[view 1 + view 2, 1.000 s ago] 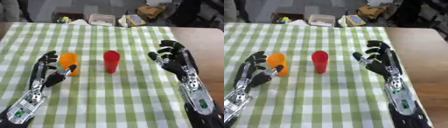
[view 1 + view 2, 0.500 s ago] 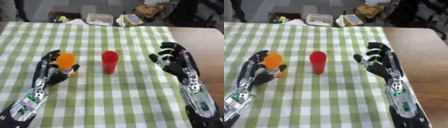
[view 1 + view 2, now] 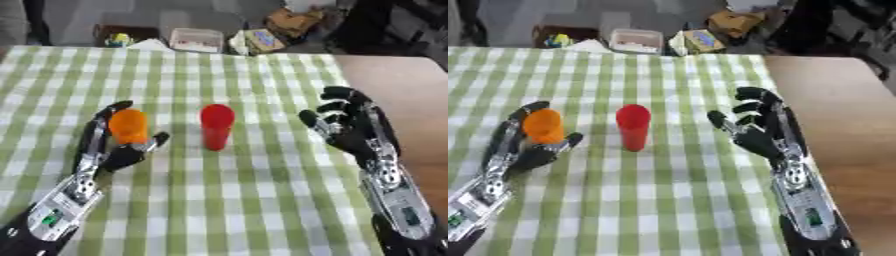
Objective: Pour the contents of one cup into another cup.
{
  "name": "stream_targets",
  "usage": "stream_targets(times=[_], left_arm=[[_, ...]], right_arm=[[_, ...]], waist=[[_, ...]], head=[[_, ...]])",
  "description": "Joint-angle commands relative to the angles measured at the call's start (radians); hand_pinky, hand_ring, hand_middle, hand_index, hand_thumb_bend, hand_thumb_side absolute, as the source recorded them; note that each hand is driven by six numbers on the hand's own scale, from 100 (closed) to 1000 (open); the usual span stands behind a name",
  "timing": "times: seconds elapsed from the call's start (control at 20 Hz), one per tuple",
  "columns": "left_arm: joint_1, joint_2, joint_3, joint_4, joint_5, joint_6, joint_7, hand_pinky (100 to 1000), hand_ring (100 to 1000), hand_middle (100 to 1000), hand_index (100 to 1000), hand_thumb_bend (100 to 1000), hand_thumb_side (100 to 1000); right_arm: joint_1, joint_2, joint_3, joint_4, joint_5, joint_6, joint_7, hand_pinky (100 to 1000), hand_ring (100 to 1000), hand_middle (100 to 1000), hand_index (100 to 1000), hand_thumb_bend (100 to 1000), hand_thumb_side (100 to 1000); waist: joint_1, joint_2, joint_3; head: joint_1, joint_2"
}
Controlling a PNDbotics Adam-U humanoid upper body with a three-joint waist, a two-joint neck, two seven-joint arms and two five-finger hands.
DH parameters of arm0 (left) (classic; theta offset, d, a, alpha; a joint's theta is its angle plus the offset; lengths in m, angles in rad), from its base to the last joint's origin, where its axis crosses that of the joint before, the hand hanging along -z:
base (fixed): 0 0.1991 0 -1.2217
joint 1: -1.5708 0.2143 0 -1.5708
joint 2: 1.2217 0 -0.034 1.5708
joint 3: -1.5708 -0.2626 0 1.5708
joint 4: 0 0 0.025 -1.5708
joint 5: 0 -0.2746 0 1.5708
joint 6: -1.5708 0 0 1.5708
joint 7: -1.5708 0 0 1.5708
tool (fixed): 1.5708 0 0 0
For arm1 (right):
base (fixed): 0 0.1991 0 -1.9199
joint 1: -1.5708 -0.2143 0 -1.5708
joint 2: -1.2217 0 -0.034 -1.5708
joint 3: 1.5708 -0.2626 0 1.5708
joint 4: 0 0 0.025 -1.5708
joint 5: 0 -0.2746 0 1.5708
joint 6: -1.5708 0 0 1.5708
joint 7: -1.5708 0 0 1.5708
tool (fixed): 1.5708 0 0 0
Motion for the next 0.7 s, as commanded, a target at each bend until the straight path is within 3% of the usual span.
stream_targets(times=[0.05, 0.25, 0.5, 0.7], left_arm=[[-0.016, 0.011, 0.001, -0.001, -0.004, 0.001, -0.008, 603, 722, 629, 827, 734, 289], [-0.013, 0.004, -0.002, 0.013, 0.01, -0.005, -0.009, 571, 689, 588, 822, 715, 271], [-0.01, 0.0, -0.005, 0.025, 0.02, -0.017, -0.011, 593, 721, 623, 838, 766, 292], [-0.012, -0.001, -0.007, 0.029, 0.022, -0.021, -0.009, 556, 679, 574, 821, 742, 270]], right_arm=[[-0.017, -0.013, -0.002, -0.02, -0.006, -0.001, 0.003, 452, 601, 643, 727, 727, 300], [-0.017, -0.012, -0.002, -0.019, -0.007, -0.001, 0.002, 452, 601, 643, 726, 727, 301], [-0.016, -0.012, -0.003, -0.018, -0.007, -0.001, 0.002, 451, 601, 643, 726, 726, 302], [-0.016, -0.011, -0.003, -0.018, -0.007, -0.001, 0.002, 451, 600, 643, 726, 725, 306]], waist=[[0.004, -0.015, -0.001], [0.003, -0.014, -0.001], [0.001, -0.013, 0.0], [0.0, -0.012, 0.0]], head=[[0.004, -0.012], [0.003, -0.012], [0.003, -0.012], [0.004, -0.014]])
